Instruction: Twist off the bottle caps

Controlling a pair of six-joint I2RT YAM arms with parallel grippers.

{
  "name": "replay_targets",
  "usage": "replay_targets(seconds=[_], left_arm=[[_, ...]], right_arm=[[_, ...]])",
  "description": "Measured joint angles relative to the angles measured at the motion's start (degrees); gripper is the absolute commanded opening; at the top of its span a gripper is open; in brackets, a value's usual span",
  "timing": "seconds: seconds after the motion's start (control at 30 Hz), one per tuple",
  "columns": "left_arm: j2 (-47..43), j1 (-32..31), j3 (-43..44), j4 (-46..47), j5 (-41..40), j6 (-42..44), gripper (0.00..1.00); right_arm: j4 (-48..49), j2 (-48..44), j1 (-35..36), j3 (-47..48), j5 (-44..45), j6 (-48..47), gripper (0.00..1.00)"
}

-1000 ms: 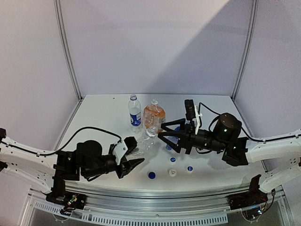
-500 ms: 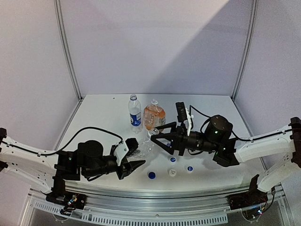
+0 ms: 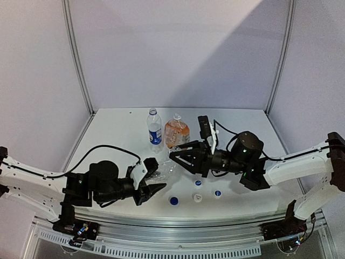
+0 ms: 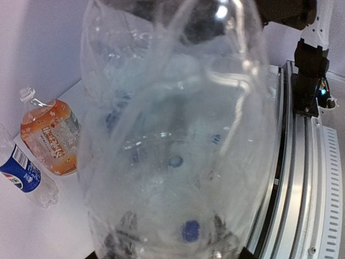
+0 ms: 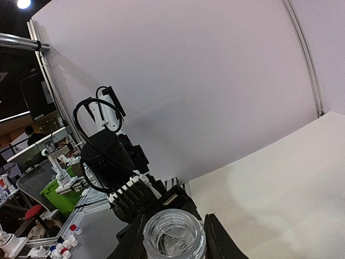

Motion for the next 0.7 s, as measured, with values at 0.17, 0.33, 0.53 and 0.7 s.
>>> replay_targets(seconds=[0.17,0.33,0.53,0.7], left_arm=[[0.83,0.0,0.22,-1.11,-2.08,-1.09,0.99],[1.51,0.0,1.09,-1.53,-4.28,-2.12,0.99],[1.51,0.0,1.46,-1.79,-5.79,-2.32,0.99],[1.51,0.0,1.51,-1.81,-6.43,-2.32,0.99]], right_arm=[[-6.58,-1.09,0.2,1.18,2.34,-2.32,0.0],[-23.41,-7.43,0.26,2.25,10.86,-8.9,0.0],[-41.88,-17.0,0.13,5.33,28.81,-15.61,0.0],[-52.37,-22.23,-2.75,6.91,40.46,-17.97,0.0]])
